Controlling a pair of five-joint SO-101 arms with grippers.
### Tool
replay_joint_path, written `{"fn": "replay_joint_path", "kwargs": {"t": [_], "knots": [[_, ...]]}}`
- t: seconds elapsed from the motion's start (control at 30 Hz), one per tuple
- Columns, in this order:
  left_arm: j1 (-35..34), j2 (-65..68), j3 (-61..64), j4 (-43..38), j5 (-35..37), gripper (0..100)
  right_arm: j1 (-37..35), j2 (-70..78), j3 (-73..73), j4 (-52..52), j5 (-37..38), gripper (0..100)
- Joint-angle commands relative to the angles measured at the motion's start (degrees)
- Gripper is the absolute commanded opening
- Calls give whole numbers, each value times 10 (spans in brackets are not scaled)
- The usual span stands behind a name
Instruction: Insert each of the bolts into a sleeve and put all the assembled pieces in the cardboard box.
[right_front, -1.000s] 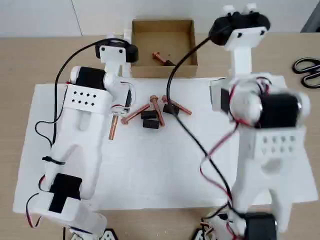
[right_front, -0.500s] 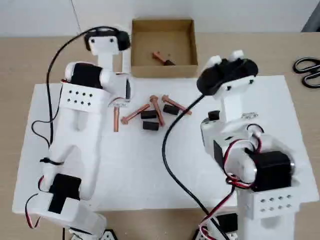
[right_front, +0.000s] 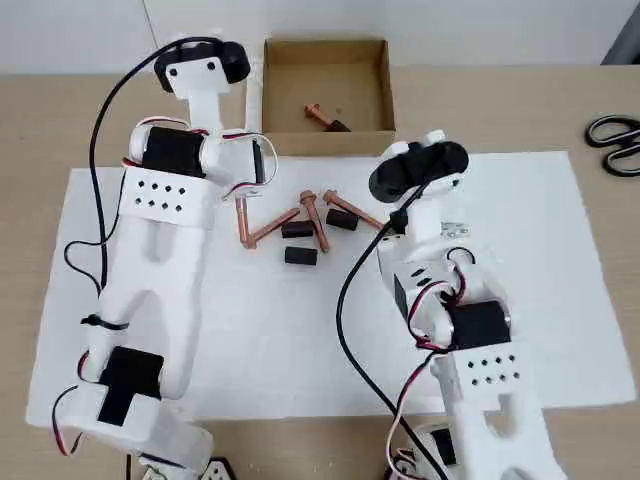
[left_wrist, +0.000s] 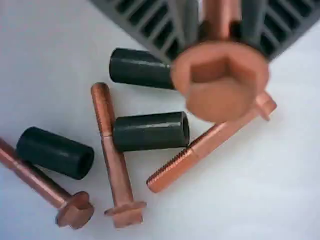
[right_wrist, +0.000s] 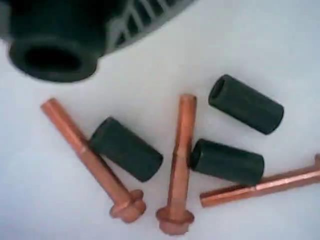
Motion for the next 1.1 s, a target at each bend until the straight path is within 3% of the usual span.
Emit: {"fn": "replay_joint_path", "kwargs": {"t": [0.0,0.2,0.4,0.5,0.7,1.07], "knots": [[1,-10,-28,-18,4,6,-2,-16,40,-102,-37,6],[1,-10,-28,-18,5,6,-32,-17,113,-206,-138,6],[1,-9,-28,-18,5,6,-105,-16,156,-277,-132,5],[6,-8,-28,-25,4,6,-127,-15,157,-296,-82,5],[35,-10,-29,-69,4,6,-131,-15,191,-407,-57,5],[58,-10,-29,-68,4,6,-131,-17,367,-648,-55,5]]}}
